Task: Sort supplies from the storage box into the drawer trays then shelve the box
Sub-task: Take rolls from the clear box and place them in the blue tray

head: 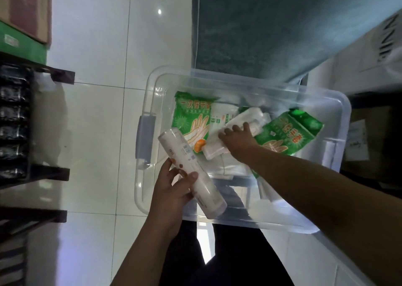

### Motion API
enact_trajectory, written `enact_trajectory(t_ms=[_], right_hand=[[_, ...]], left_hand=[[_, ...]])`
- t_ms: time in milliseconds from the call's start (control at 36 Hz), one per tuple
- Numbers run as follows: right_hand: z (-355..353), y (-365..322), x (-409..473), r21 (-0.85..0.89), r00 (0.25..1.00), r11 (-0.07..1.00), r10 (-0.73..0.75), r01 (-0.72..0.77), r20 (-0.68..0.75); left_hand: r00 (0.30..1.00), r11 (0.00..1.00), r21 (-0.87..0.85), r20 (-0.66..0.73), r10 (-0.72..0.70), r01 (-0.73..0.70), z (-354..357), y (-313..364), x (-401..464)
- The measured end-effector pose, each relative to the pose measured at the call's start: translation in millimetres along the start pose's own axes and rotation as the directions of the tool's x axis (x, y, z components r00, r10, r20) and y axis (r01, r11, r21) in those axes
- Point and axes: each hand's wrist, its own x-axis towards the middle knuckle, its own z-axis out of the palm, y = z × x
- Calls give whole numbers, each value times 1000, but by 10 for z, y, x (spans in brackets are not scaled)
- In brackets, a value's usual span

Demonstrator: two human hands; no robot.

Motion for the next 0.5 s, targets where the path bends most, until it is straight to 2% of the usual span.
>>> enact_trajectory(t_ms=[111, 194, 278, 361, 444, 500], right_hand=[[-226, -11, -344, 207, 991, 975, 104, -85, -81], [-481, 1, -732, 498, 950, 853, 268, -155, -163], [-756, -5, -1159, 791, 876, 578, 468, -201, -119], [-1017, -41, -1580, 933, 811, 304, 584, -192, -24], [-1260, -123, -2027, 995, 765, 88, 643, -38, -28], [-1399, -213, -2361, 997, 742, -10, 669, 76, -50]], left_hand=[[998, 1000, -16, 65, 10, -9, 21, 242, -173], [992, 1000, 6, 126, 20, -21, 51, 536, -355], [984, 997, 53, 176, 37, -47, 85, 858, -516], [966, 992, 99, 255, 48, -75, 125, 1171, -634], [942, 985, 148, 335, 29, -83, 157, 1418, -685], [927, 979, 188, 376, 5, -81, 177, 1521, -691]])
